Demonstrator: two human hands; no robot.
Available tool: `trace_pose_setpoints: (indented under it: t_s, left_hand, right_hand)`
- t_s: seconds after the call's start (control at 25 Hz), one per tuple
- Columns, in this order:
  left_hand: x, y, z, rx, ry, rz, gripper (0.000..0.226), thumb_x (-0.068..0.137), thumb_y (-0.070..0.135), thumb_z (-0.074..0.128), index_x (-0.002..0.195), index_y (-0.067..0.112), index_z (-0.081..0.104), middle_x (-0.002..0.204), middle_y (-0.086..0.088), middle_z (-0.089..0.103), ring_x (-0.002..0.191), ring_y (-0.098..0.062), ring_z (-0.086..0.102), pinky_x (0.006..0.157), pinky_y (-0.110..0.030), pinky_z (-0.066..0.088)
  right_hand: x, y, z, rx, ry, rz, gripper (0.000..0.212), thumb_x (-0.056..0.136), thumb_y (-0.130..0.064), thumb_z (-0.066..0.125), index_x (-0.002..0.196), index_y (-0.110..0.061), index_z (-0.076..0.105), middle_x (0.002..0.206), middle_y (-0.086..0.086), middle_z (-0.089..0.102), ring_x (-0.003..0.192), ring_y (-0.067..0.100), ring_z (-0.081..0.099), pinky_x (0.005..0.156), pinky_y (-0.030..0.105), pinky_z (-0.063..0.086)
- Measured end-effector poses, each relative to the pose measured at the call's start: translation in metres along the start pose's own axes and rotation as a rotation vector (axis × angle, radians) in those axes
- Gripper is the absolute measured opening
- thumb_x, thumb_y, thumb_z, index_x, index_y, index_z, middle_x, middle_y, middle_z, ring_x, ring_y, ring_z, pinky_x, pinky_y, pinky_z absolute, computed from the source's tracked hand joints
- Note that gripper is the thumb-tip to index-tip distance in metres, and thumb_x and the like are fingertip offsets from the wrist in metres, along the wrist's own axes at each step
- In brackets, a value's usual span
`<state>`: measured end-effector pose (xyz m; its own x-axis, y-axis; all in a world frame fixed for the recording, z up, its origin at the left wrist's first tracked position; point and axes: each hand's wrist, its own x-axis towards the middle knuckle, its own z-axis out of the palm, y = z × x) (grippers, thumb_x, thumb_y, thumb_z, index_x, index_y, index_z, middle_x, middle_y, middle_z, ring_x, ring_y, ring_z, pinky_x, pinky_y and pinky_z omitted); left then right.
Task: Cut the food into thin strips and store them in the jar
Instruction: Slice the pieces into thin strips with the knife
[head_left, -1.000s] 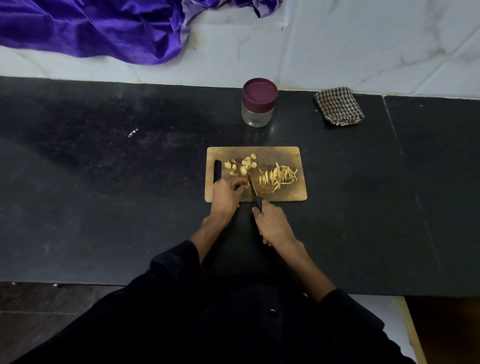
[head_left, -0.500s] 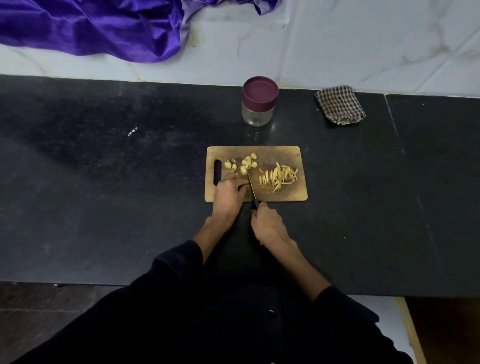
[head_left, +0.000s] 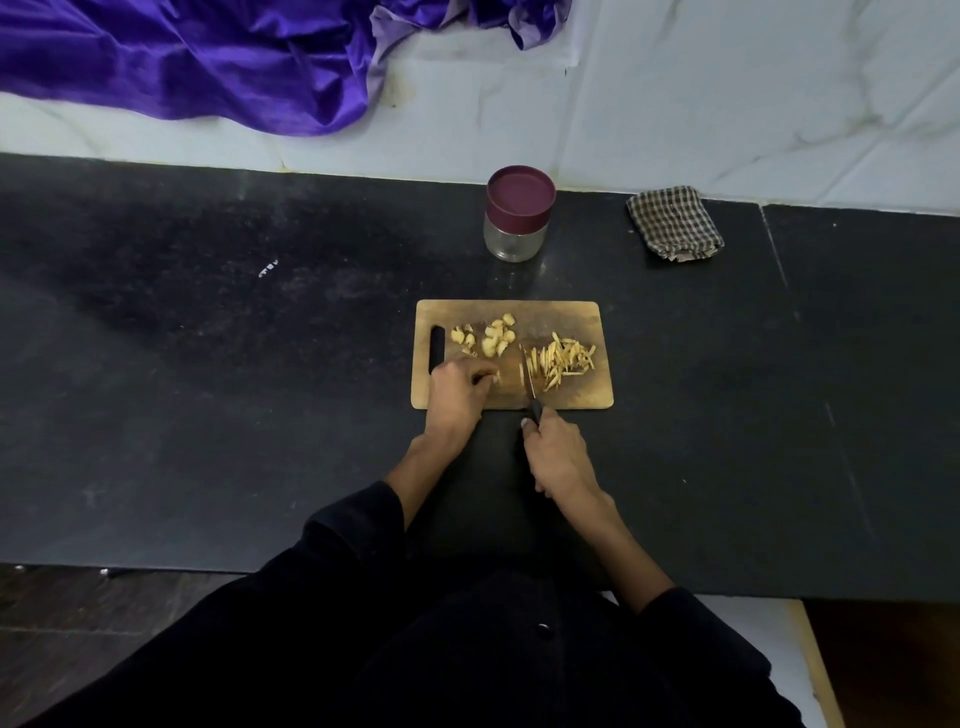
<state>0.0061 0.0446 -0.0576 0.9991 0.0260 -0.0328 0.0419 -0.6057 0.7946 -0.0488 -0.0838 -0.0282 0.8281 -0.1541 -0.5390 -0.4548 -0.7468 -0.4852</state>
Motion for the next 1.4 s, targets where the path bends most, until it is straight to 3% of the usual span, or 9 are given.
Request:
trace_pose_setpoints:
  t_s: [0.16, 0.32, 0.48, 0.56, 0.72, 0.92, 1.08, 1.16, 1.4]
  left_hand:
    - [-0.004, -0.001, -0.005, -0.116, 0.007, -0.078, 0.013, 0.090, 0.007, 0.062, 0.100, 0.010, 0.068, 0.096, 0.003, 0.063, 0.052, -0.007, 0.060, 0.046, -0.021, 0.051]
    - [-0.005, -0.003, -0.006, -0.212, 0.033, -0.165, 0.010, 0.092, 0.008, 0.059, 0.100, 0.010, 0.064, 0.095, -0.001, 0.066, 0.044, -0.006, 0.058, 0.042, -0.018, 0.048]
    - [-0.005, 0.000, -0.006, -0.214, 0.036, -0.173, 0.011, 0.092, 0.008, 0.059, 0.101, 0.009, 0.064, 0.096, 0.000, 0.065, 0.042, -0.007, 0.058, 0.041, -0.017, 0.047]
    - [-0.006, 0.002, -0.006, -0.195, 0.043, -0.171, 0.011, 0.092, 0.008, 0.059, 0.101, 0.010, 0.064, 0.097, 0.002, 0.064, 0.045, -0.008, 0.059, 0.041, -0.018, 0.048]
    - [-0.002, 0.004, -0.007, -0.142, 0.013, -0.148, 0.012, 0.091, 0.010, 0.060, 0.103, 0.009, 0.063, 0.098, 0.000, 0.064, 0.059, -0.010, 0.064, 0.045, -0.020, 0.051]
    - [0.019, 0.014, -0.007, 0.076, 0.094, -0.069, 0.028, 0.089, 0.010, 0.062, 0.116, 0.008, 0.064, 0.113, -0.008, 0.060, 0.098, -0.018, 0.060, 0.076, -0.010, 0.038]
    - [0.030, 0.012, -0.001, 0.176, 0.004, -0.111, 0.036, 0.087, 0.013, 0.066, 0.122, 0.009, 0.061, 0.123, -0.010, 0.057, 0.107, -0.021, 0.058, 0.094, -0.030, 0.048]
    - [0.032, 0.013, -0.001, 0.177, 0.001, -0.111, 0.035, 0.085, 0.012, 0.068, 0.120, 0.010, 0.063, 0.120, -0.010, 0.060, 0.105, -0.021, 0.059, 0.093, -0.033, 0.049]
    - [0.037, 0.018, -0.008, 0.153, 0.023, -0.095, 0.029, 0.083, 0.010, 0.070, 0.111, 0.010, 0.063, 0.105, -0.004, 0.065, 0.095, -0.016, 0.061, 0.074, -0.020, 0.046]
  right_hand:
    - [-0.004, -0.003, -0.001, 0.007, -0.050, -0.029, 0.030, 0.104, -0.033, 0.040, 0.119, -0.009, 0.049, 0.099, 0.016, 0.068, 0.074, 0.029, 0.068, 0.068, 0.044, 0.059]
    - [-0.009, -0.007, 0.005, -0.045, -0.151, -0.068, 0.029, 0.105, -0.033, 0.040, 0.116, -0.009, 0.050, 0.096, 0.017, 0.068, 0.057, 0.022, 0.064, 0.046, 0.032, 0.051]
    - [-0.006, -0.002, -0.001, -0.067, -0.096, -0.016, 0.028, 0.104, -0.034, 0.040, 0.113, -0.009, 0.050, 0.094, 0.015, 0.068, 0.064, 0.026, 0.068, 0.067, 0.045, 0.060]
    - [-0.003, 0.005, -0.007, -0.055, -0.052, 0.010, 0.027, 0.104, -0.034, 0.040, 0.113, -0.010, 0.051, 0.091, 0.013, 0.067, 0.067, 0.028, 0.070, 0.072, 0.047, 0.060]
    - [-0.003, 0.012, -0.016, -0.022, -0.035, 0.017, 0.026, 0.105, -0.033, 0.039, 0.113, -0.011, 0.050, 0.091, 0.012, 0.067, 0.060, 0.025, 0.070, 0.066, 0.042, 0.060]
    - [-0.001, 0.011, -0.015, -0.003, -0.041, -0.004, 0.027, 0.105, -0.034, 0.038, 0.116, -0.013, 0.050, 0.090, 0.011, 0.067, 0.061, 0.025, 0.070, 0.069, 0.044, 0.060]
    - [0.001, 0.013, -0.017, 0.001, -0.042, -0.011, 0.025, 0.104, -0.034, 0.039, 0.114, -0.013, 0.049, 0.092, 0.012, 0.068, 0.063, 0.026, 0.070, 0.066, 0.042, 0.060]
    - [0.003, 0.014, -0.017, 0.004, -0.040, -0.020, 0.026, 0.104, -0.035, 0.039, 0.113, -0.012, 0.049, 0.093, 0.013, 0.067, 0.066, 0.027, 0.070, 0.064, 0.042, 0.060]
    - [-0.001, 0.013, -0.018, 0.023, -0.054, -0.033, 0.025, 0.105, -0.034, 0.039, 0.117, -0.013, 0.049, 0.087, 0.009, 0.065, 0.054, 0.019, 0.065, 0.057, 0.037, 0.059]
